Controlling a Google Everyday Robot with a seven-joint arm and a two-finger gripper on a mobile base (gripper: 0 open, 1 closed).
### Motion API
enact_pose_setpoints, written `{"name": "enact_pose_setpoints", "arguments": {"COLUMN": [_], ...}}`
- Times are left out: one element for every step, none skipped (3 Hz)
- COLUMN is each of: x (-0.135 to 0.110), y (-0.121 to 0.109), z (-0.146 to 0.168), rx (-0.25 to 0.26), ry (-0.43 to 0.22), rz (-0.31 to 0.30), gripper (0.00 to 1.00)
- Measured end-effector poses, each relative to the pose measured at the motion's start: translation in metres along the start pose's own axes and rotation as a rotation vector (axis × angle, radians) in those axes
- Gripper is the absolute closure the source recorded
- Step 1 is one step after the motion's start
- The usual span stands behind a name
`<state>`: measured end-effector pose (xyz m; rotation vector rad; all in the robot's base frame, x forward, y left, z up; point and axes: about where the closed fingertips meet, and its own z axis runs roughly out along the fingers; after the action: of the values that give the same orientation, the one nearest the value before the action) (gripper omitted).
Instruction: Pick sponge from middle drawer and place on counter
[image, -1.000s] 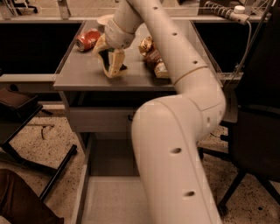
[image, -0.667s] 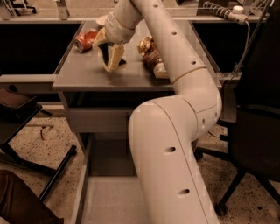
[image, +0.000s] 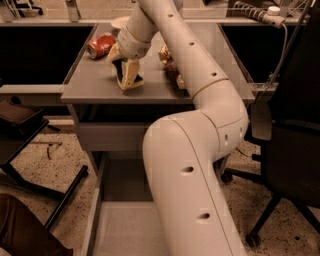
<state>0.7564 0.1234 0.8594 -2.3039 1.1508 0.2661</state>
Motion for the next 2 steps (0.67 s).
{"name": "enact_pose_setpoints", "arguments": {"x": [0.0007, 0.0007], "y": [0.0007, 0.0007], "z": [0.0013, 0.0013], "rx": [-0.004, -0.004], "ry": [0.001, 0.001], "rz": [0.003, 0.003], "gripper": [1.00, 0.82]}}
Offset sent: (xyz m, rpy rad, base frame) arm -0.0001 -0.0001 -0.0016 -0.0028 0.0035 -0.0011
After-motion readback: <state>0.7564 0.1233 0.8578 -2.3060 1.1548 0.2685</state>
